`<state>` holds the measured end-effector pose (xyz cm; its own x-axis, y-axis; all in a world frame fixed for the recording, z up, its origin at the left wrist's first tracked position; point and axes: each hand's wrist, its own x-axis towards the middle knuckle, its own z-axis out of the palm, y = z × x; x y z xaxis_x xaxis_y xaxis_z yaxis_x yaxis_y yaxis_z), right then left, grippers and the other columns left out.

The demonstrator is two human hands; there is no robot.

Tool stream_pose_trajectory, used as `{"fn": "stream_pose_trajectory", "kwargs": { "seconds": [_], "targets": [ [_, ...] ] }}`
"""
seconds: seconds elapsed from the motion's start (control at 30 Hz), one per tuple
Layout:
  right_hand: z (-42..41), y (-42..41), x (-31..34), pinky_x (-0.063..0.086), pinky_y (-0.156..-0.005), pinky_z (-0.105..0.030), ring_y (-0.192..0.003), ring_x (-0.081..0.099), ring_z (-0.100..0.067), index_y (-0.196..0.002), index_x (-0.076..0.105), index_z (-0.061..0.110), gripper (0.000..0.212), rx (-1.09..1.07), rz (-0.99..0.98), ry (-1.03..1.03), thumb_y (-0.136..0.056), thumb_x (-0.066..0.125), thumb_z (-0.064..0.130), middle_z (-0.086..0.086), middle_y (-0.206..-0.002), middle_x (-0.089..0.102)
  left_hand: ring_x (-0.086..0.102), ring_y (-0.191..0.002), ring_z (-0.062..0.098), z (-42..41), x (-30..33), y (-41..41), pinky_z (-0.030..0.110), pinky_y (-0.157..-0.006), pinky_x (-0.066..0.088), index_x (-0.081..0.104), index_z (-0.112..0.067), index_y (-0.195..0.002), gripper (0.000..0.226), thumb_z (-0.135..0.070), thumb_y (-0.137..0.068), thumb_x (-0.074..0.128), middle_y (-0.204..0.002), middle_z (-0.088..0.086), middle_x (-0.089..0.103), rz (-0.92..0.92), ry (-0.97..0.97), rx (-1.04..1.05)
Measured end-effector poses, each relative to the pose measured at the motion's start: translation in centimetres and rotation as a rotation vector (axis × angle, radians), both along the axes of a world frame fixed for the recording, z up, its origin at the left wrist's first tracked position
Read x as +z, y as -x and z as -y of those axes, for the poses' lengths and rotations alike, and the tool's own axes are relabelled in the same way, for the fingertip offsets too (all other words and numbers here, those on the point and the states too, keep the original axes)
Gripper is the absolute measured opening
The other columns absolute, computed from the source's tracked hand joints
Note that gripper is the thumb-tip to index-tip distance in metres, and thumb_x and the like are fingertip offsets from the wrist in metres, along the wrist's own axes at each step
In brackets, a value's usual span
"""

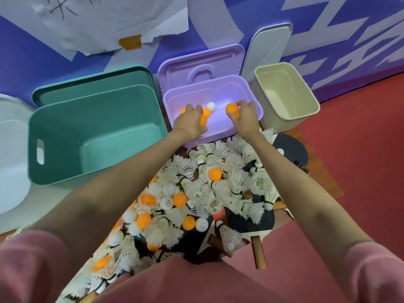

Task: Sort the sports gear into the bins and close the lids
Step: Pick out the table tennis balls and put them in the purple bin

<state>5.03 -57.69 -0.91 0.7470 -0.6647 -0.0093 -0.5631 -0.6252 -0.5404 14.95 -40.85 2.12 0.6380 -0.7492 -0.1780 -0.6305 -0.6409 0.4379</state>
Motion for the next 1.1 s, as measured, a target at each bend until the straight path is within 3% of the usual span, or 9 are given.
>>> {"fn": "stream_pose_trajectory", "kwargs": {
  "seconds": [0.17,0.33,0.47,0.57,0.67,0.77,0.87,0.97,1.1],
  "targets": [
    [0.8,-1.7,-1.5,0.041,-0.084,-0.042,-0.1,0.052,-0.042,-0.123,0.049,0.001,0.041,0.174,-0.28,0.154,-0.092,0.056,0.028,-0.023,-0.119,0.044,0.052,-0.098,0.042,2.1,-3.2,-1.9,0.046,-0.078,0.046,0.043,-0.001,-0.123,0.049,-0.023,-0.085,0.066,-0.126,0.024,0.039,-0.066,-0.165,0.022],
    [1.3,-2.0,-2.9,0.042,-0.08,-0.042,-0.096,0.053,-0.042,-0.121,0.051,0.0,0.039,0.243,-0.271,0.136,-0.092,0.055,0.027,-0.022,-0.113,0.047,0.053,-0.098,0.042,1.9,-5.6,-2.6,0.048,-0.08,0.048,0.047,-0.003,-0.12,0.043,-0.021,-0.085,0.065,-0.124,0.024,0.042,-0.033,-0.209,0.019],
    [1.3,-1.4,-2.7,0.037,-0.092,-0.042,-0.112,0.048,-0.037,-0.135,0.044,0.005,0.052,0.253,-0.282,0.115,-0.091,0.058,0.032,-0.02,-0.124,0.045,0.048,-0.108,0.041,1.5,-6.7,-3.0,0.048,-0.085,0.047,0.047,-0.004,-0.123,0.049,-0.027,-0.086,0.067,-0.127,0.023,0.042,0.009,-0.217,0.03],
    [0.3,0.1,-2.2,0.037,-0.094,-0.043,-0.113,0.045,-0.036,-0.136,0.042,0.005,0.049,0.264,-0.153,0.125,-0.093,0.055,0.024,-0.018,-0.126,0.042,0.044,-0.115,0.039,1.8,-6.4,-2.4,0.048,-0.092,0.044,0.044,-0.005,-0.13,0.056,-0.033,-0.087,0.066,-0.131,0.022,0.04,0.022,-0.203,0.049],
    [-1.7,2.9,-1.6,0.042,-0.09,-0.046,-0.108,0.049,-0.034,-0.129,0.049,0.003,0.041,0.271,0.09,0.128,-0.09,0.056,0.016,-0.019,-0.119,0.046,0.043,-0.116,0.038,1.3,-5.6,-1.3,0.047,-0.094,0.042,0.044,-0.006,-0.132,0.052,-0.031,-0.09,0.061,-0.131,0.02,0.041,-0.019,-0.076,0.088],
    [-5.0,6.3,-0.7,0.043,-0.087,-0.038,-0.104,0.05,-0.028,-0.12,0.055,0.005,0.034,0.29,0.205,0.084,-0.089,0.057,0.018,-0.014,-0.113,0.048,0.047,-0.115,0.035,-1.2,-4.5,1.0,0.041,-0.092,0.042,0.049,-0.006,-0.128,0.042,-0.022,-0.09,0.06,-0.125,0.019,0.048,-0.02,0.183,0.08],
    [-8.6,9.7,-0.3,0.044,-0.084,-0.035,-0.098,0.05,-0.025,-0.113,0.059,0.009,0.029,0.355,0.132,0.07,-0.087,0.06,0.022,-0.008,-0.104,0.049,0.054,-0.105,0.031,-5.1,-3.5,3.8,0.037,-0.084,0.046,0.056,-0.005,-0.118,0.031,-0.012,-0.088,0.06,-0.114,0.014,0.052,0.021,0.368,-0.011],
    [-11.2,11.6,-0.3,0.049,-0.077,-0.034,-0.093,0.055,-0.025,-0.111,0.062,0.007,0.025,0.409,-0.004,0.058,-0.088,0.06,0.017,-0.009,-0.104,0.053,0.054,-0.095,0.027,-8.7,-3.0,6.3,0.035,-0.079,0.045,0.058,-0.006,-0.112,0.023,-0.011,-0.089,0.056,-0.106,0.01,0.053,0.052,0.424,-0.052],
    [-13.3,11.4,-0.2,0.045,-0.077,-0.035,-0.097,0.056,-0.033,-0.105,0.062,0.0,0.022,0.473,-0.239,0.159,-0.087,0.054,0.008,-0.014,-0.105,0.059,0.054,-0.103,0.025,-12.4,-3.2,8.4,0.033,-0.086,0.043,0.059,-0.009,-0.111,0.021,-0.008,-0.09,0.056,-0.108,0.009,0.055,-0.007,0.387,0.008]
  ]
}}
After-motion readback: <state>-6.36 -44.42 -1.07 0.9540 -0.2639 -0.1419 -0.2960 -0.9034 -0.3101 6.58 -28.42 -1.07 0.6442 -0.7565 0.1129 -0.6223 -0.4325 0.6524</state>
